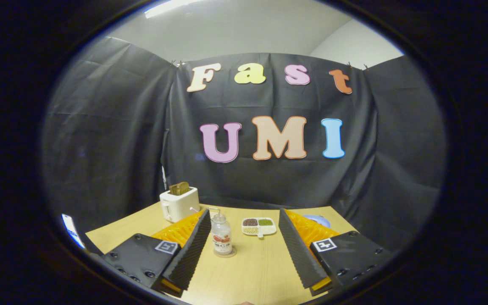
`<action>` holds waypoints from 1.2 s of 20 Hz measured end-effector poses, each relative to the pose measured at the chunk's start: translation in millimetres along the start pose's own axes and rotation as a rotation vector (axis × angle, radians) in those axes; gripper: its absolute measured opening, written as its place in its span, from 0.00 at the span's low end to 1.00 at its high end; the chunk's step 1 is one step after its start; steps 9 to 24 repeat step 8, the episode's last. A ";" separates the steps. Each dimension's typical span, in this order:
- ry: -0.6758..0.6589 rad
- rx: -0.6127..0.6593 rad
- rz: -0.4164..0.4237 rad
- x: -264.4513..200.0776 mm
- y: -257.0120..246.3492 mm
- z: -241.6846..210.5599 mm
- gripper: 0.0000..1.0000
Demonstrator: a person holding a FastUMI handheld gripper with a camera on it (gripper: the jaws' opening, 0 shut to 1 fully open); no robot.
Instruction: Take the bottle from table, then pour the juice into the cup, finally place the bottle on the coaster
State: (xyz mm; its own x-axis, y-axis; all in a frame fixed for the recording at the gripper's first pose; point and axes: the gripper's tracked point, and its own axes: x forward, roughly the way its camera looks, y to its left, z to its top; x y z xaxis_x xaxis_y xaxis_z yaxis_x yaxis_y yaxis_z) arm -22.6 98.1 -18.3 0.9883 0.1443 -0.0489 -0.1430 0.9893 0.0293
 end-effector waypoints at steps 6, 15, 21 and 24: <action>-0.014 -0.025 -0.009 -4.0 0.2 2.4 0.99; -0.018 -0.039 -0.013 -3.7 1.5 3.5 0.99; -0.018 -0.039 -0.013 -3.7 1.5 3.5 0.99; -0.018 -0.039 -0.013 -3.7 1.5 3.5 0.99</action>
